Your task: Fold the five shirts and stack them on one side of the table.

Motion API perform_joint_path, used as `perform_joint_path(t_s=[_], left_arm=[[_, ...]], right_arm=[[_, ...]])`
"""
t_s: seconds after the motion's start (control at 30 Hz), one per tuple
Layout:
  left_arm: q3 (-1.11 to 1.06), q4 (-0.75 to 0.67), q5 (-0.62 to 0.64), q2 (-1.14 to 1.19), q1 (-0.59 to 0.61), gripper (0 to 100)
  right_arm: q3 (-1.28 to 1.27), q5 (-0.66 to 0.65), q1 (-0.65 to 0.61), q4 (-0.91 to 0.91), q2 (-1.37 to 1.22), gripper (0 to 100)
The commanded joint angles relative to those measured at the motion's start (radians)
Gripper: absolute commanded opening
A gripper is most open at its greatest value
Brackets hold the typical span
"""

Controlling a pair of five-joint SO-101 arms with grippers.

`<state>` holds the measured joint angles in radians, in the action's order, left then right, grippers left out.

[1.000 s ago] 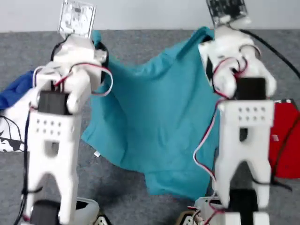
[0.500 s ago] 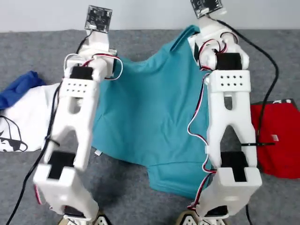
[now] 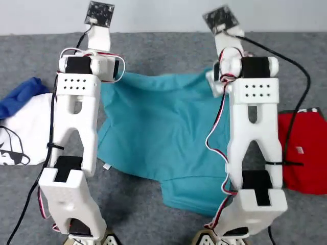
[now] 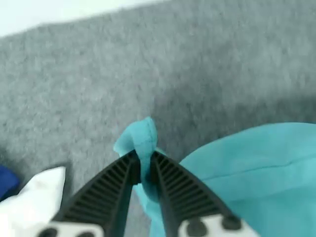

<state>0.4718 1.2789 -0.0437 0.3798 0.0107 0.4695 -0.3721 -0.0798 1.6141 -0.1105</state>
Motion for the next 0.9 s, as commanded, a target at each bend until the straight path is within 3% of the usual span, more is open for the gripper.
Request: perform_joint_path(t_s=[0.0,0.27,0.43,0.87], left_arm=[[0.041,0.095,-0.077,-0.006,-0.002,1],[0.041,0.316,-0.163,-0.006,-0.002,1],[0.041,0.465,-0.186,-0.006,0.003,1],[-0.239,0.474,-0.18,-0.017,0.006,1]], right_arm=[[0.025,-0.051,0.008,0.191,0.105,1.0],[-0.385,-0.063,0.036,0.182,0.401,1.0],[-0.681,-0.138,0.036,0.165,0.591,1.0],[-1.128,-0.287,0.031,0.12,0.862,1.0]])
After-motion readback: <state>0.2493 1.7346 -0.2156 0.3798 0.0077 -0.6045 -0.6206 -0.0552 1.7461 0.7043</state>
